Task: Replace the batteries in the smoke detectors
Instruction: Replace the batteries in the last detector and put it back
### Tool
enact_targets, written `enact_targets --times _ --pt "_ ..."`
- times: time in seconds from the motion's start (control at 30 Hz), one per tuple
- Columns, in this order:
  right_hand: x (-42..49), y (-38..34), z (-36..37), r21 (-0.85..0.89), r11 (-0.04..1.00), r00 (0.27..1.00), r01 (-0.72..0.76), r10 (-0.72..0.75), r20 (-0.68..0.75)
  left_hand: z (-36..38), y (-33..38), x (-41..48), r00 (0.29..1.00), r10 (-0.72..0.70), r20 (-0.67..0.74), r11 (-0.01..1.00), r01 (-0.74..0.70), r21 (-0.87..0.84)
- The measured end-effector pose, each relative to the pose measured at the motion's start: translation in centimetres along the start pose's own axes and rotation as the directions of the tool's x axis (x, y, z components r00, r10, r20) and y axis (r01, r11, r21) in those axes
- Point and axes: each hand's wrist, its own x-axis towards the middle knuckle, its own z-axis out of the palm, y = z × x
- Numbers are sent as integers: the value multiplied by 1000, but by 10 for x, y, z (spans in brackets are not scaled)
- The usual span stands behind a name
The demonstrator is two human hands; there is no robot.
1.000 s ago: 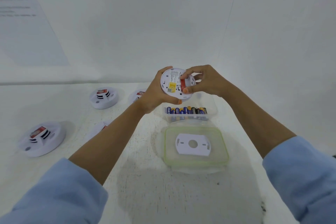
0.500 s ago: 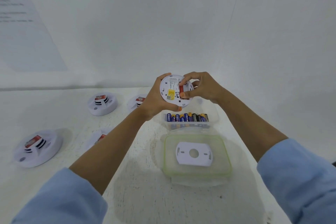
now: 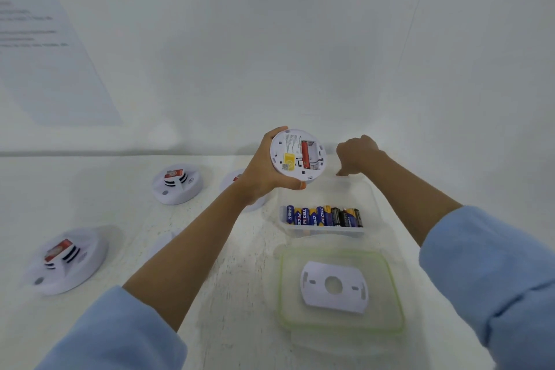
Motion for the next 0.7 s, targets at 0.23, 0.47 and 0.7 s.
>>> enact_targets --times 0.23,0.47,0.7 --pt "11 -8 10 -47 998 999 40 -40 1 -1 -5 3 1000 -2 1 1000 2 14" --pt "10 1 9 345 930 991 124 -99 -90 0 -2 0 1000 10 -14 1000 -9 22" --pt "-35 11 -38 924 181 920 337 143 -364 -3 -2 -7 999 15 -31 1000 -14 24"
